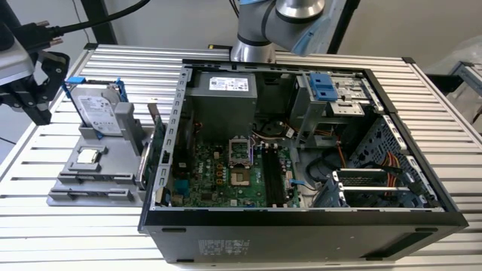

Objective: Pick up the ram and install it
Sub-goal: 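Pick up the ram and move it above insertion slot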

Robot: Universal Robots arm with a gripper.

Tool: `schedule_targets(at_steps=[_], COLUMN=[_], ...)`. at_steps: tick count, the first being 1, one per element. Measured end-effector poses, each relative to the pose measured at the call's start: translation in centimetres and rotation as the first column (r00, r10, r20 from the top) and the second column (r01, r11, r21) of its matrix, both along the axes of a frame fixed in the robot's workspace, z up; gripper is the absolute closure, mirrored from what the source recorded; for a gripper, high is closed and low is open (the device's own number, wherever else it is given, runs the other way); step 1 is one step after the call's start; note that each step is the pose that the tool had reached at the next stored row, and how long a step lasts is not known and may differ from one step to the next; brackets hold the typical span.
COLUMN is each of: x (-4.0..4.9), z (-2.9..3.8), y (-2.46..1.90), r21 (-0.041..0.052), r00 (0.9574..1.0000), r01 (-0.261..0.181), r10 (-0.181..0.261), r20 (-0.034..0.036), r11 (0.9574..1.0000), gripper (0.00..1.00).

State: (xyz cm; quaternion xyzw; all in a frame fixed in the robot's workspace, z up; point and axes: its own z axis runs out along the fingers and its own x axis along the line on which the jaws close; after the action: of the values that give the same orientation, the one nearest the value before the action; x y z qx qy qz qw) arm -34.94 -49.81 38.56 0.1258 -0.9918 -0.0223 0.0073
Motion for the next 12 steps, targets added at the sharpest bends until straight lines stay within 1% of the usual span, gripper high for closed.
schedule_targets(at_steps=[12], x=[-0.03], z=[0.02], y=[0.01], r21=[-0.0001], r00=[0.9989], r01=[-0.046], r10=[0.046], r20=[-0.0001], r11=[0.9989], gripper=[1.00])
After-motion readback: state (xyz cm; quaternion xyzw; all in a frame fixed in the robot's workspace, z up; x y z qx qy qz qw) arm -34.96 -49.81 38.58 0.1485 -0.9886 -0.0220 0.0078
